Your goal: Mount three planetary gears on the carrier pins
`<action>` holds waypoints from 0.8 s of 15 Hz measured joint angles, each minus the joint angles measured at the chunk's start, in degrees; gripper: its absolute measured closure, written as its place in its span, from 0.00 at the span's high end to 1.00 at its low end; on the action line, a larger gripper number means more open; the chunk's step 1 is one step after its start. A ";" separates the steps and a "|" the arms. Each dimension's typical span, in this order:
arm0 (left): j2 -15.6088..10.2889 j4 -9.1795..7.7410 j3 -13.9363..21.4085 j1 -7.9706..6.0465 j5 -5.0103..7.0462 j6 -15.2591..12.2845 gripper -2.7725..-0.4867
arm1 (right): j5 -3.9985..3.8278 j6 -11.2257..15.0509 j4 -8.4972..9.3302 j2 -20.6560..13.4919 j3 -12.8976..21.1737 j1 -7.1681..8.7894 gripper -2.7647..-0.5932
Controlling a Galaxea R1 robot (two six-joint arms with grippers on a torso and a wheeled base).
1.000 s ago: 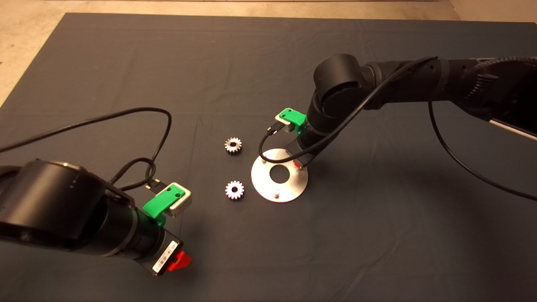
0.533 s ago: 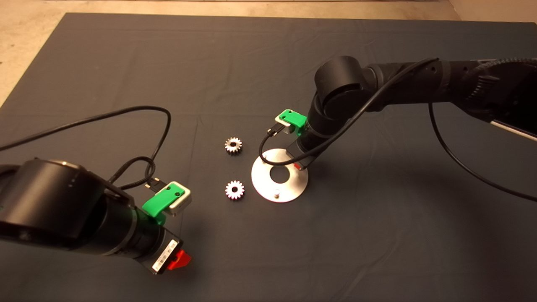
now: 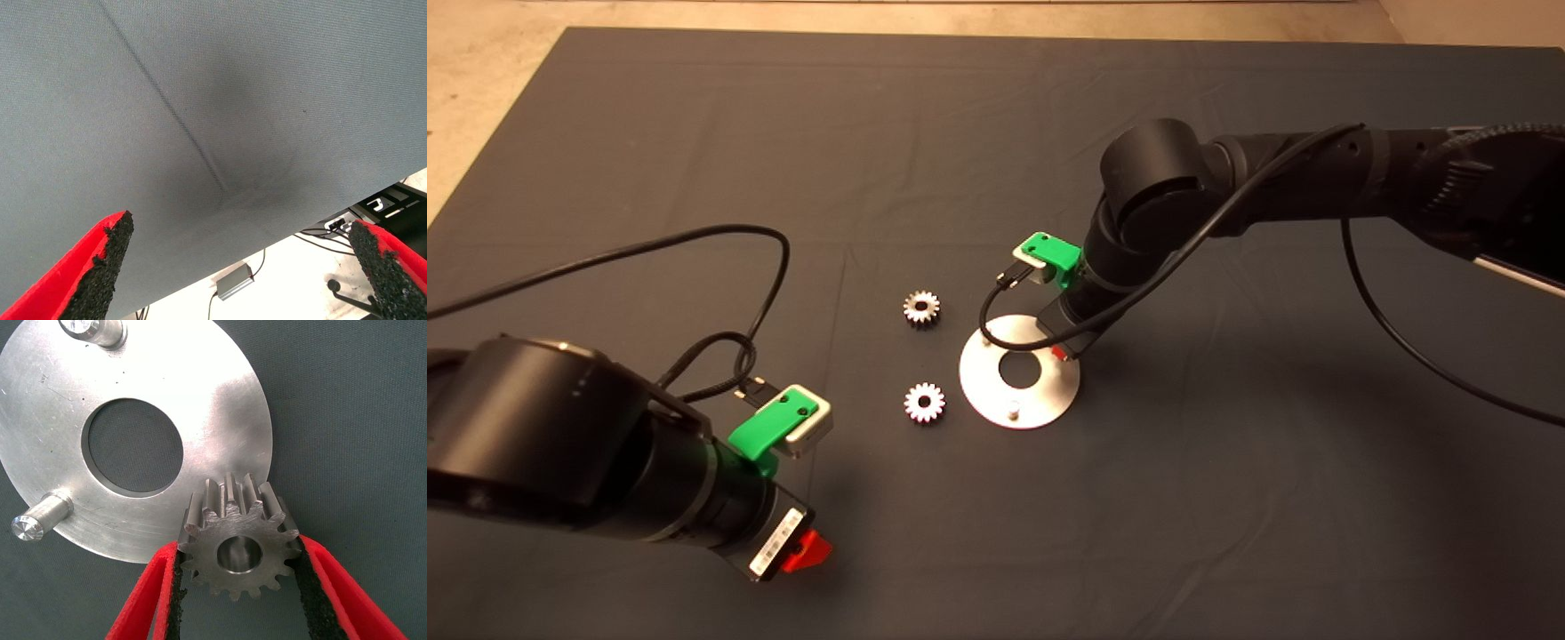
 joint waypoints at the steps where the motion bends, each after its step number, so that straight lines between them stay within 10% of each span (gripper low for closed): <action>1: 0.00 0.00 0.00 0.00 0.00 0.00 0.81 | 0.00 -0.11 0.00 -0.11 0.00 0.00 0.20; 12: -0.15 -0.02 0.00 0.00 0.00 0.00 0.81 | -0.01 -0.52 0.44 -0.12 0.18 -0.02 0.20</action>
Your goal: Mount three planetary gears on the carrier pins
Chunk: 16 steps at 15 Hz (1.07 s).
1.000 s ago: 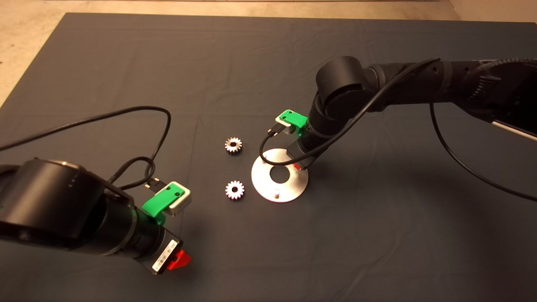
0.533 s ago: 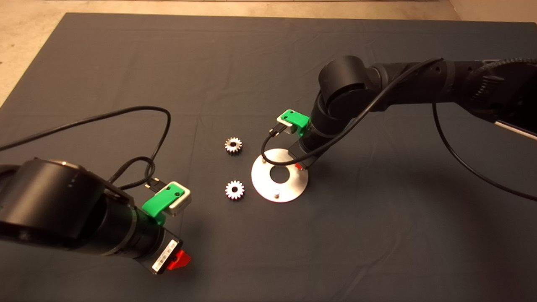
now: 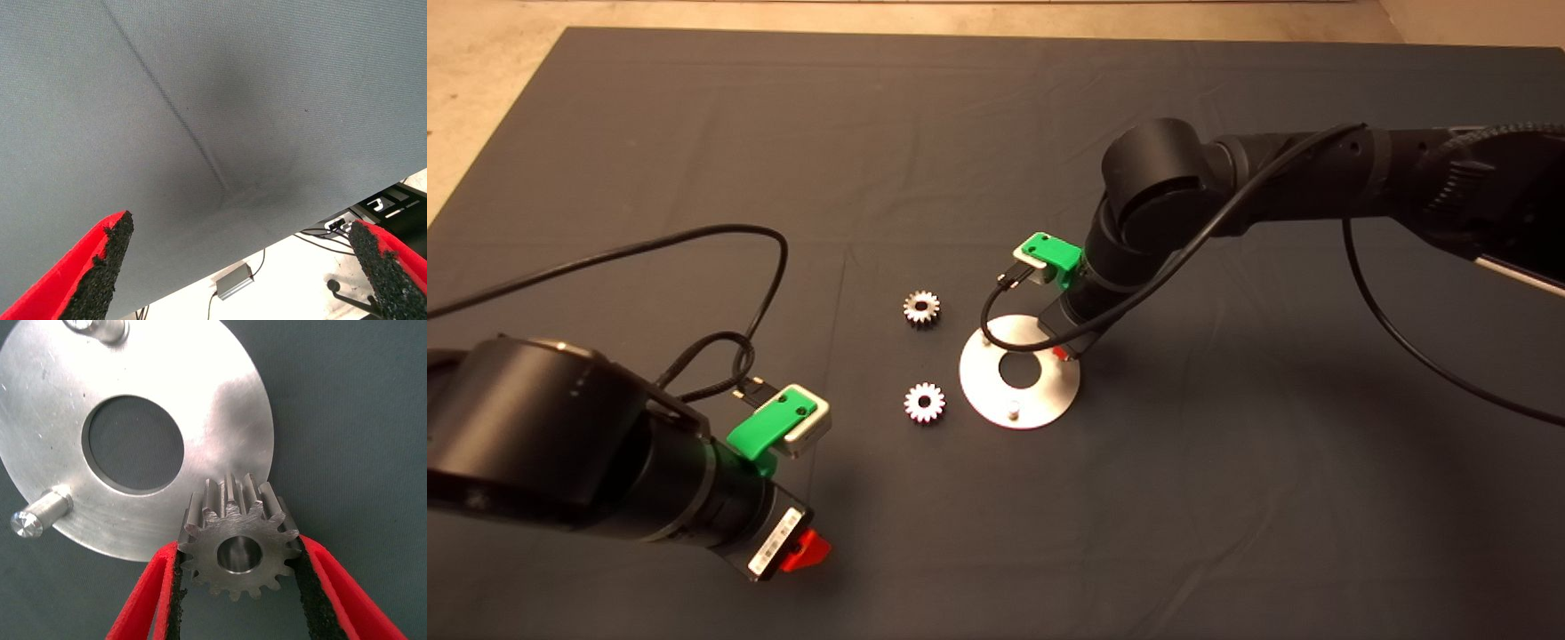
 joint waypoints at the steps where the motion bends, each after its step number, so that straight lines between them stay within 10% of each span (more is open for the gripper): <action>1: -0.02 0.00 0.00 0.00 0.00 0.00 0.81 | -0.15 0.00 0.13 -0.02 0.23 -0.15 0.20; 16: -0.66 0.00 0.00 -0.45 0.00 0.00 0.81 | -0.23 -0.16 1.21 -0.33 1.08 -0.13 0.20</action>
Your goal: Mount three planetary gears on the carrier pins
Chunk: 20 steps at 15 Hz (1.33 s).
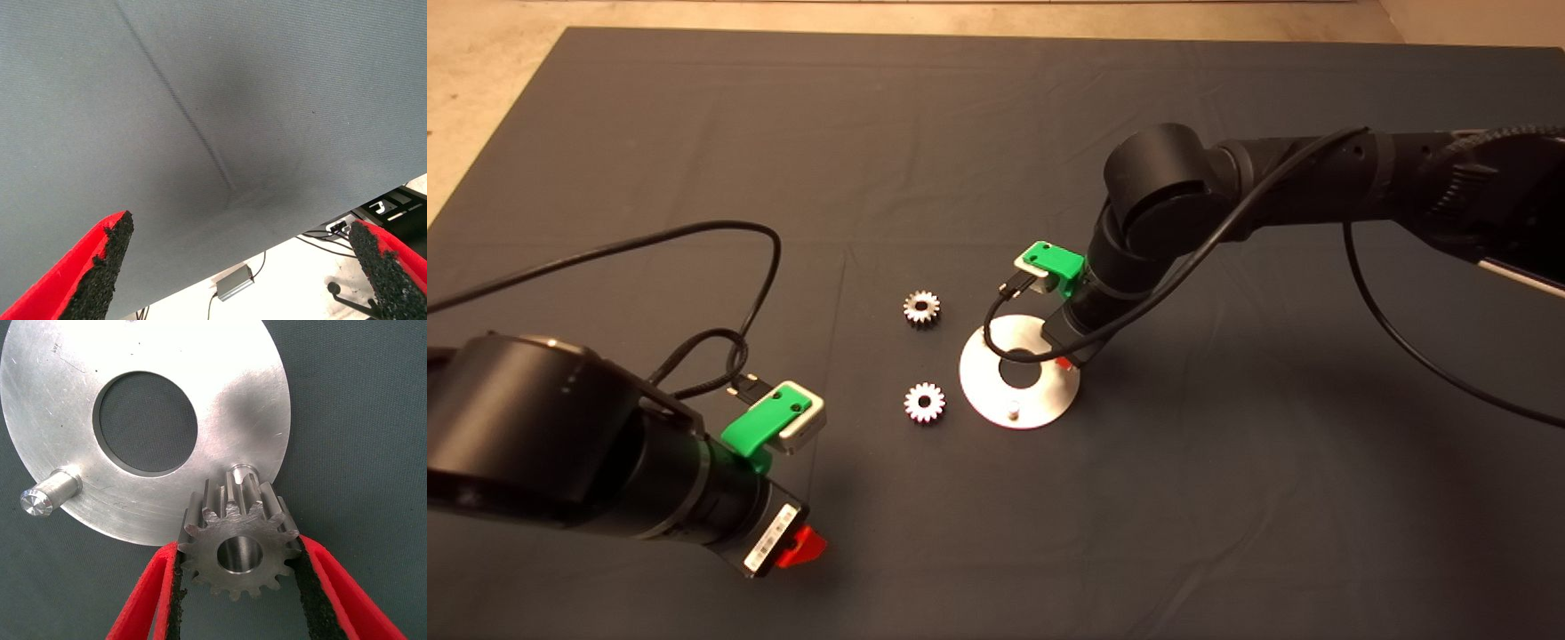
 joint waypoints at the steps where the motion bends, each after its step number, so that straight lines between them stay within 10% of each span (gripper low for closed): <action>1: -0.02 0.02 0.00 0.00 0.00 0.00 0.81 | 0.02 -0.02 -0.10 0.02 0.00 0.00 0.20; 20: -0.16 0.00 0.00 0.00 0.00 0.00 0.81 | -0.02 -0.28 -1.04 0.50 -1.16 0.05 0.20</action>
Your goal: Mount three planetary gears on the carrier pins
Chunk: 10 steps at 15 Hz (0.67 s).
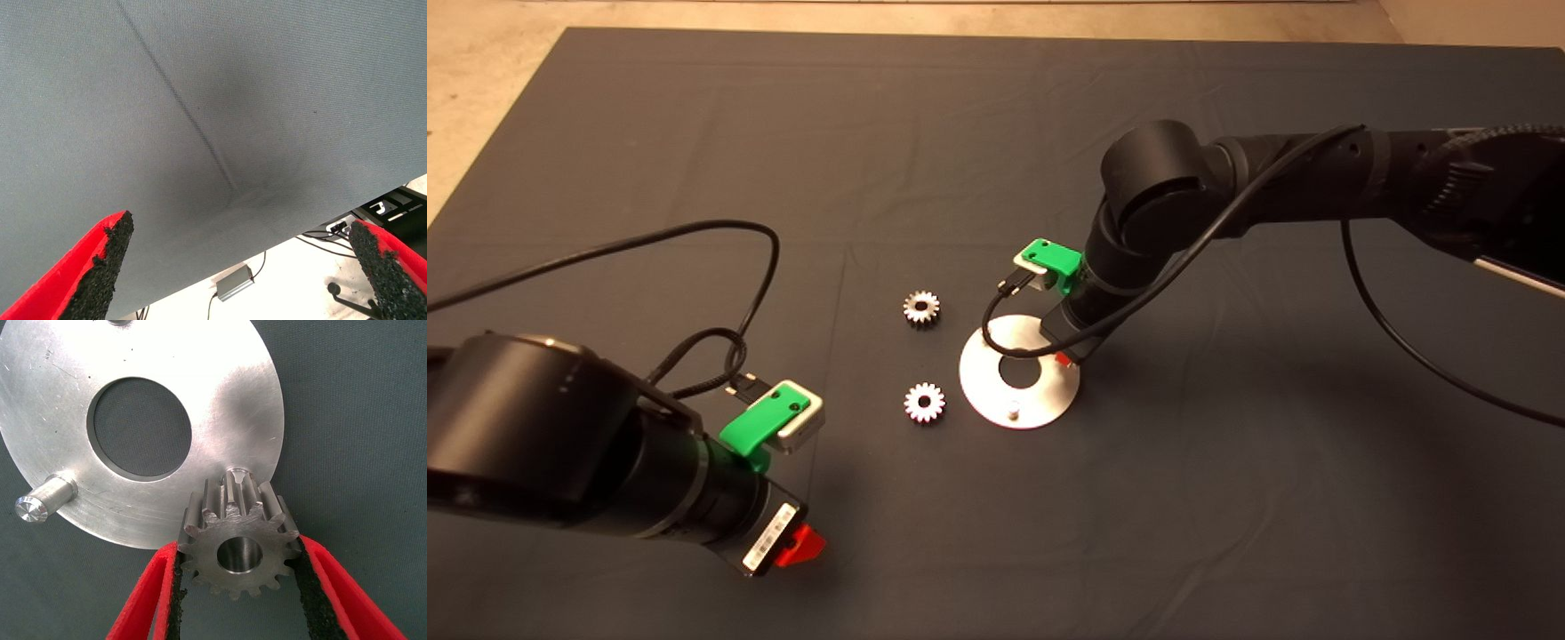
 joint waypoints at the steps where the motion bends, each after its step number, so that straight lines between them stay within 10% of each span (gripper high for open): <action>1: 0.00 0.00 0.00 0.00 0.00 0.00 0.81 | 0.02 0.00 -0.11 0.00 0.00 0.00 0.20; 10: 0.00 0.01 0.00 0.00 0.00 0.00 0.81 | 0.38 0.00 -1.52 0.02 -0.80 -0.06 0.20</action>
